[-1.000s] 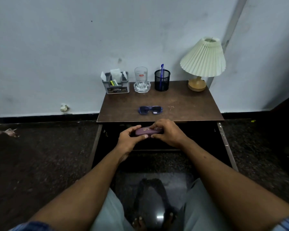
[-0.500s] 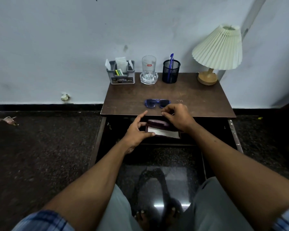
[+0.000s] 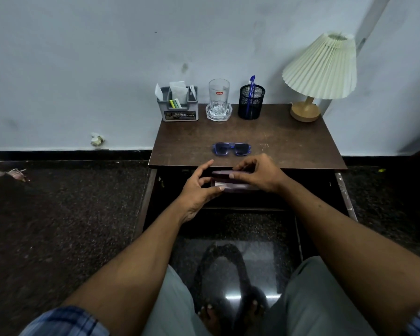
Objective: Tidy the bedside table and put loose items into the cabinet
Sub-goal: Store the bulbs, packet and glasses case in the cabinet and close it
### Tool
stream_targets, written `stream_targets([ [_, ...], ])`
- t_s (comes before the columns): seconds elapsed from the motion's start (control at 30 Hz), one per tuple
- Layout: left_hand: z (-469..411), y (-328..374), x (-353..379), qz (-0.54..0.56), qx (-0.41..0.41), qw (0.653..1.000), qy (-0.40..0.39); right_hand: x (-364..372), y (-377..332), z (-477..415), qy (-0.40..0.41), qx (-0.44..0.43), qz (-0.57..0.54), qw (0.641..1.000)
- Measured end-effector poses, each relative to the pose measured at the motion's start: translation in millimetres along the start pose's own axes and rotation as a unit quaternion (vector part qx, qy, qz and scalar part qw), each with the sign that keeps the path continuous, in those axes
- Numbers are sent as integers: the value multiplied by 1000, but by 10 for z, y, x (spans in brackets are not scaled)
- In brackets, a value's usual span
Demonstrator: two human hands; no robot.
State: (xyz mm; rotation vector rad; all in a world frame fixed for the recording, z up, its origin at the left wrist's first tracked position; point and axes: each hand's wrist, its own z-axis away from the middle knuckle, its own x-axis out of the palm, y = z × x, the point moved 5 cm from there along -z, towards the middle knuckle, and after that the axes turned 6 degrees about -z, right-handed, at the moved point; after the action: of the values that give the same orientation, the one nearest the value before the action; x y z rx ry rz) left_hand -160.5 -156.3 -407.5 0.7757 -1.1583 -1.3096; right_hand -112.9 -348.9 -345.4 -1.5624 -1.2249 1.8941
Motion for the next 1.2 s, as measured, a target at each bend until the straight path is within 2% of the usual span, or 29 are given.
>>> stream_targets([
  [0.2,70,42,50,-49,14,998,-33,-105,-60,-113,73,-1,20,997],
  [0.6,50,40,25,-64,17,998,-18,-39,-19,-305,76,10,29,997],
  [0.77,30,33,25,-74,20,997,-8,-144,-33,-550,148,0,102,984],
  [0.9,2,22,8,-76,15,997,5,-108,17,-728,104,30,187,976],
  [1.0,-28,-1,-3,-85,16,996,10,-37,90,-781,86,58,194,975],
  [1.2,-77,-11,18,-87,25,996,10,-18,108,-740,117,63,158,979],
])
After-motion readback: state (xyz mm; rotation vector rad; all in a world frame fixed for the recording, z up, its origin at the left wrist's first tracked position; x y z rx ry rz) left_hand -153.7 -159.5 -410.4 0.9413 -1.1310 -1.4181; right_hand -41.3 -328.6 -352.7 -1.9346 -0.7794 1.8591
